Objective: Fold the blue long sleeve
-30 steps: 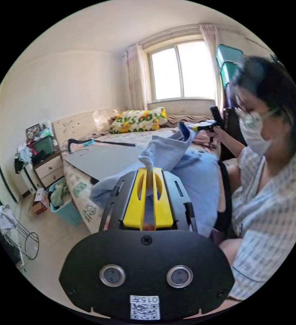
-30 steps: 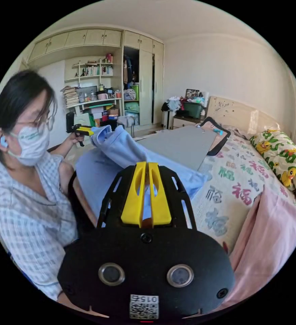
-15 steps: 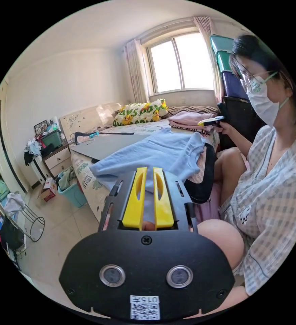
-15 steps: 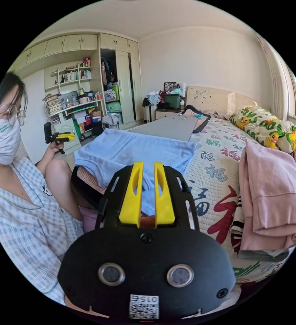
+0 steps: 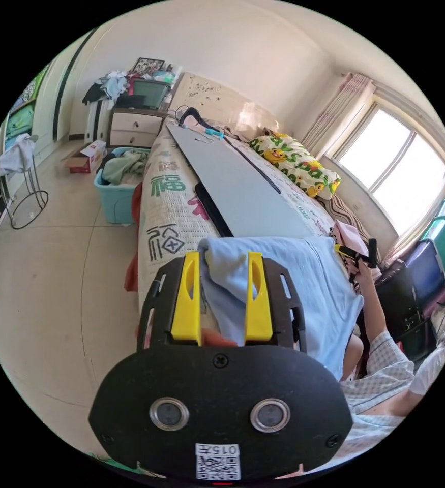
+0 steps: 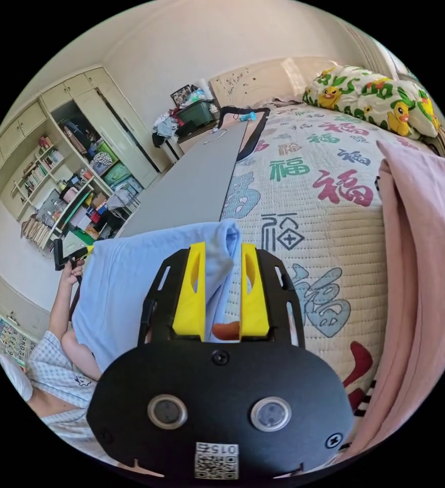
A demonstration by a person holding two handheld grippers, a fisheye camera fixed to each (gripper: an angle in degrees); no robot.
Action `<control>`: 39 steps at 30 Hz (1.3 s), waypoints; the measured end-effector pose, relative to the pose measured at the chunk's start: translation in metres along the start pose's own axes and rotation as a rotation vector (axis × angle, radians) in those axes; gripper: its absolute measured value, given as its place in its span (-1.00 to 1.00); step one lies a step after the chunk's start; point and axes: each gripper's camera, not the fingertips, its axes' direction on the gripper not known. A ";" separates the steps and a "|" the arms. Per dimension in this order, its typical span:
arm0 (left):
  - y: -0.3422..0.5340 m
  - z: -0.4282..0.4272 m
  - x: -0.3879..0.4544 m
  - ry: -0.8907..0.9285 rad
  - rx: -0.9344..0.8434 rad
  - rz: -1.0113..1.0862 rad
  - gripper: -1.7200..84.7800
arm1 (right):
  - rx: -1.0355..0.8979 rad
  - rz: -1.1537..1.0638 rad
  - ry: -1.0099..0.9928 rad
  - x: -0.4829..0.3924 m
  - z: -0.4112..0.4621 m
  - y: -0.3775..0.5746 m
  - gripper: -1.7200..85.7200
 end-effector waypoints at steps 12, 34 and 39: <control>-0.095 -0.014 -0.008 -0.037 0.025 0.060 -0.91 | 0.078 0.018 0.032 0.010 0.014 -0.049 -0.96; 0.018 -0.069 0.265 0.217 -0.165 0.949 -0.72 | -0.144 -0.888 -0.101 -0.157 0.017 0.199 -0.74; 0.000 -0.061 0.265 0.139 -0.190 0.926 -0.84 | -0.202 -0.866 -0.073 -0.136 0.038 0.209 -0.84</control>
